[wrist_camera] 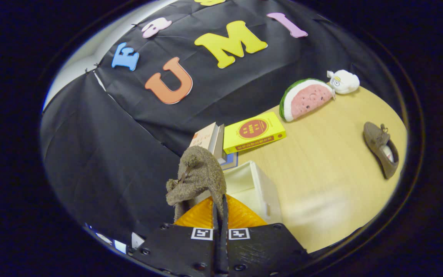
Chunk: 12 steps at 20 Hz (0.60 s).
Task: Open the storage box then place both shoes into the box .Put the left shoe in first, then the right shoe, with the right side of both shoes facing outward in a uniform manner.
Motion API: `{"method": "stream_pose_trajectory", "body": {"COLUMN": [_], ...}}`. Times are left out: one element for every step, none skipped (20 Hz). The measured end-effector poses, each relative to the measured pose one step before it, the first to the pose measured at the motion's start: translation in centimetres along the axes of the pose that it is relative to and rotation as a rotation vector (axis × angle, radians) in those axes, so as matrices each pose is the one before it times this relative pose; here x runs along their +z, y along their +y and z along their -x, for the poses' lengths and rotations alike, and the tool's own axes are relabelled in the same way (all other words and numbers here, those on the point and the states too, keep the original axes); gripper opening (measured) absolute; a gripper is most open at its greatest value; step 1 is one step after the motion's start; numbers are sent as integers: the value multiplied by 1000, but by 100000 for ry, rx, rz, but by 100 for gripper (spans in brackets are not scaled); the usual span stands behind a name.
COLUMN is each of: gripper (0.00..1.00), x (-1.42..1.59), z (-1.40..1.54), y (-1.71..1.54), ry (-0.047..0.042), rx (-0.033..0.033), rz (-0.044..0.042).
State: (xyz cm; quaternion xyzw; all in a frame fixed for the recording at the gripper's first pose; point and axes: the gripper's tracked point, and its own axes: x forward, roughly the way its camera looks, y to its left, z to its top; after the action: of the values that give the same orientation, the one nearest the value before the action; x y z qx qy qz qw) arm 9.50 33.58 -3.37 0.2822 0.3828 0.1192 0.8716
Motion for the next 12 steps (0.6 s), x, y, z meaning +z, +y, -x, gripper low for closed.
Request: {"method": "stream_pose_trajectory", "body": {"gripper": [0,0,0,0,0,0,0,0,0,1,1,1], "x": [-1295,-926,-604,-568,-693,-490,-232,-235,-458,-10,-290,-667], "z": [-978,-964,-819,-787,-625,-592,-359,-253,-179,-171,-42,158], "y": [73,2,-187,-315,-176,-71,190,44,155,263,387,108], "ry": [1374,820,-318,-501,244,167,-1165,-607,-407,-163,634,962], "rx": [-1740,-1581,-1432,-1813,-1651,-522,176,-61,132,321,775,292], "rz": [-2136,-2325,-2243,-1771,-1538,-2211,-2183,-728,-471,358,1242,776]}}
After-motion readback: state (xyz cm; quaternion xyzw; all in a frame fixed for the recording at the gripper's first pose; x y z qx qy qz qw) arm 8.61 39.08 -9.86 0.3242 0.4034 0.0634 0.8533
